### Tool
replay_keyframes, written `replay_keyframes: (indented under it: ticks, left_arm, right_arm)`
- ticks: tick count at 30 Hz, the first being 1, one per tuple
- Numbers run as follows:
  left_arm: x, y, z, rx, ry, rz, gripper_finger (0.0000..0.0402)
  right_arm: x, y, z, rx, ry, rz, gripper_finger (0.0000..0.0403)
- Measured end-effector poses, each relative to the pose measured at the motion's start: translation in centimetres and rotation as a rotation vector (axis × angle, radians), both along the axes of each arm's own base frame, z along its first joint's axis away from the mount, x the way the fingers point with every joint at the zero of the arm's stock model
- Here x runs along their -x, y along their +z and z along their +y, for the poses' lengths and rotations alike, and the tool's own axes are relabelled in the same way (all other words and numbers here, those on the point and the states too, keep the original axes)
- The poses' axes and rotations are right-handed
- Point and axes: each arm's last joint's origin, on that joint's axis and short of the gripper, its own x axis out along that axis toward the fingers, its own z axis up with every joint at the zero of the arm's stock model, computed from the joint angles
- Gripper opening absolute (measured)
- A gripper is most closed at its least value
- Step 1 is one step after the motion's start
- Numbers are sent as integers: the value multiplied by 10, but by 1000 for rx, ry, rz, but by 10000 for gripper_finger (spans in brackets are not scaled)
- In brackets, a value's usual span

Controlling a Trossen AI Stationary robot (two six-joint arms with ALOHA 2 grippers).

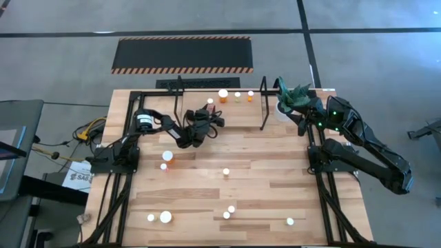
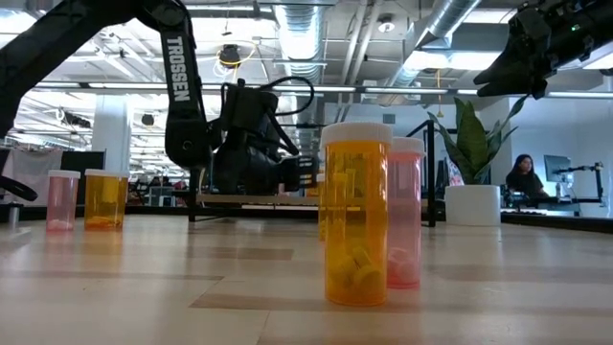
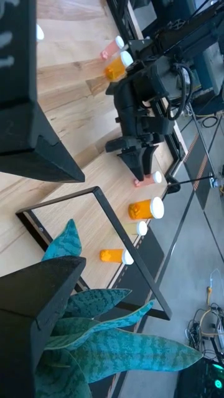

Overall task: Pick and place medicine bottles onto shelf by color
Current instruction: Put the top right small pink pill bottle on the shelf

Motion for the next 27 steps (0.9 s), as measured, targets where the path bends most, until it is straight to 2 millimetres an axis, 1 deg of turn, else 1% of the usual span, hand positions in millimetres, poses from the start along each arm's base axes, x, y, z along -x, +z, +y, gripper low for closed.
replay_keyframes:
  ticks: [6,9,12,16,19,22,25,27]
  left_arm:
    - [-1,22,-4,-34,-3,58,183]
    - [-1,32,-8,-17,-18,132,194]
    - [1,48,-15,-1,-46,194,202]
    - [8,65,-22,50,-86,252,206]
    - [14,82,-25,96,-168,261,206]
    - [22,103,-25,121,-289,300,206]
    - [34,126,-17,155,-426,356,207]
    - [40,143,-9,199,-504,435,210]
  right_arm:
    - [0,0,0,0,0,0,226]
    - [0,0,0,0,0,0,226]
    - [0,0,0,0,0,0,226]
    - [0,0,0,0,0,0,226]
    - [0,0,0,0,0,0,226]
    - [0,0,0,0,0,0,226]
    - [0,0,0,0,0,0,226]
    - [0,0,0,0,0,0,226]
